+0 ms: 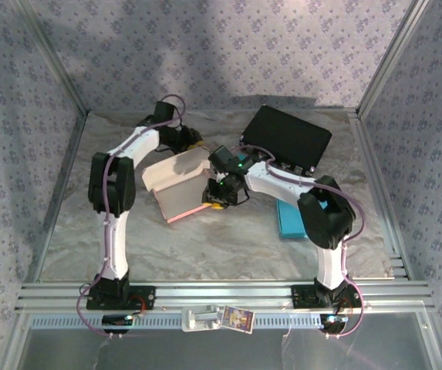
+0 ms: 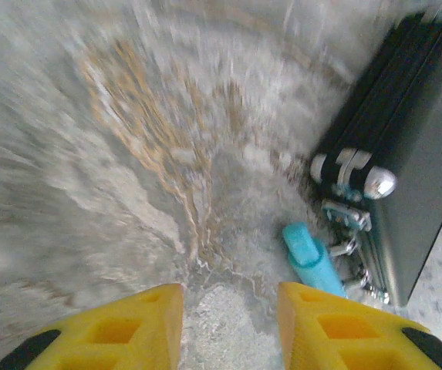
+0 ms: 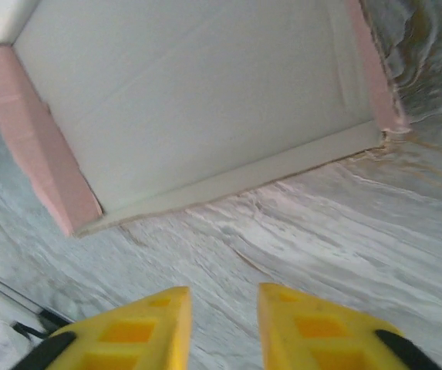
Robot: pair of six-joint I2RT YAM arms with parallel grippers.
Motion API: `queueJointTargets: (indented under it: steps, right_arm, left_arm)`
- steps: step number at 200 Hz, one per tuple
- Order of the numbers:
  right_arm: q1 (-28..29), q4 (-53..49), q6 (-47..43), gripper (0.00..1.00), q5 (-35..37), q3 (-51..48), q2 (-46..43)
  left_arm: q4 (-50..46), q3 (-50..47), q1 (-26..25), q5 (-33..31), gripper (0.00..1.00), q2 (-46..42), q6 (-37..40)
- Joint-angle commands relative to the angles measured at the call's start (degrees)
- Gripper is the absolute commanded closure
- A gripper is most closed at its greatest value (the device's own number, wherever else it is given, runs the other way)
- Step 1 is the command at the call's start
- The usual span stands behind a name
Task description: Fold the paper box
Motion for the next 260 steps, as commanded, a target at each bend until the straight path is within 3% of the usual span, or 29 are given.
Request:
queueJointTargets:
  steps: [1, 41, 64, 102, 150, 172, 220, 260]
  right_arm:
    - [-2.0, -6.2, -13.5, 0.64, 4.9, 1.6, -4.7]
    - [-8.3, -11.9, -32.1, 0.51, 4.8, 11.0, -5.1]
    - [-10.7, -16.1, -40.9, 0.45, 4.6, 20.0, -1.3]
    - [-10.8, -19.0, -50.8, 0.43, 1.1, 30.9, 6.0]
    - [-10.5, -15.4, -53.8, 0.4, 3.4, 32.6, 10.3]
    - [-10.4, -15.1, -54.1, 0.4, 2.8, 35.6, 13.6]
    - [-9.7, -15.1, -53.4, 0.4, 3.5, 41.7, 19.6]
    - [-9.8, -16.3, -52.5, 0.48, 2.2, 46.7, 22.8]
  left_arm:
    - [-5.3, 1.7, 0.5, -9.9, 0.61, -7.2, 3.6]
    - [-12.1, -1.5, 1.9, -27.8, 0.58, -20.7, 7.3]
    - [-17.8, -8.2, 2.0, -32.9, 0.58, -30.2, 11.3]
    - [-20.8, -27.0, 2.2, -27.0, 0.53, -45.7, 18.8]
    - [-23.4, -38.4, 3.6, -23.3, 0.5, -54.0, 24.2]
    - [-22.3, -40.8, 3.9, -24.8, 0.45, -53.6, 26.0]
    - [-19.2, -39.1, 5.1, -26.4, 0.45, -47.8, 27.6]
    - [-17.5, -36.9, 6.1, -24.8, 0.48, -43.9, 29.9]
